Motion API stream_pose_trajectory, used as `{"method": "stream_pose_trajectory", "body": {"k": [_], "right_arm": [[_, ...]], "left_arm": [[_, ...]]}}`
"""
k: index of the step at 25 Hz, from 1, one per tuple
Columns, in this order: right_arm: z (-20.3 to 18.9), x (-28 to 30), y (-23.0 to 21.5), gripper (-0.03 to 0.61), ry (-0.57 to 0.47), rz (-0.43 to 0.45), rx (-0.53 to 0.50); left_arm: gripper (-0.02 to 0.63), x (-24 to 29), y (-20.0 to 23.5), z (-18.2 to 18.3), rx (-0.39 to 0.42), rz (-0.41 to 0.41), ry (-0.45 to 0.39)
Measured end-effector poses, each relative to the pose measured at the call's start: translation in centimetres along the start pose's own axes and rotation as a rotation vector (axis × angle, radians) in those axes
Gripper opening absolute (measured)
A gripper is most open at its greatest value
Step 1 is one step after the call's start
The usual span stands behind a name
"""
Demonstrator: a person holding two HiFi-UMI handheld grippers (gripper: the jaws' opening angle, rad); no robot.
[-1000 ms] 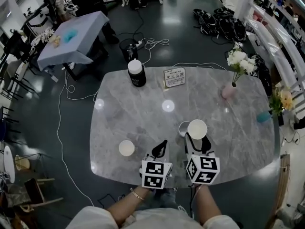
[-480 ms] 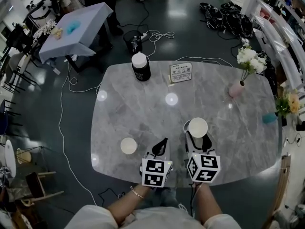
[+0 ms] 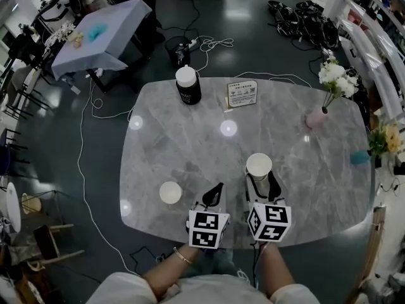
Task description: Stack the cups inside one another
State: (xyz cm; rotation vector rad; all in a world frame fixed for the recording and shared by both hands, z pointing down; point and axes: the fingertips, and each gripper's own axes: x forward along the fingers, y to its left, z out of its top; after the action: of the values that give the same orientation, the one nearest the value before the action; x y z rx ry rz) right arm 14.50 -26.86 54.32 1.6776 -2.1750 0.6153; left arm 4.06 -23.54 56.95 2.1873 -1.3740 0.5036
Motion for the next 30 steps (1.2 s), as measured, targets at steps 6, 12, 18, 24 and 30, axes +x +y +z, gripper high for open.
{"method": "stream_pose_trajectory", "body": {"k": [6, 12, 18, 24, 30], "right_arm": [[-0.4, -0.1, -0.1, 0.25, 0.018, -0.002, 0.005], [-0.3, -0.7, -0.6, 0.249, 0.008, -0.015, 0.018], [0.0, -1.4, -0.6, 0.247, -0.008, -0.009, 0.029], [0.7, -2.5, -0.6, 0.245, -0.035, -0.002, 0.04], [1.8, -4.2, -0.8, 0.219, -0.081, -0.025, 0.021]], "left_arm": [[-0.005, 0.0, 0.0, -0.3, -0.001, -0.001, 0.011], [-0.005, 0.0, -0.4, -0.6, -0.003, -0.006, 0.015], [-0.005, -0.4, -0.7, 0.0, -0.003, -0.001, -0.01], [-0.005, -1.0, -1.1, 0.2, -0.001, -0.003, -0.022], [-0.005, -2.0, -1.7, 0.5, -0.002, -0.004, -0.035]]}}
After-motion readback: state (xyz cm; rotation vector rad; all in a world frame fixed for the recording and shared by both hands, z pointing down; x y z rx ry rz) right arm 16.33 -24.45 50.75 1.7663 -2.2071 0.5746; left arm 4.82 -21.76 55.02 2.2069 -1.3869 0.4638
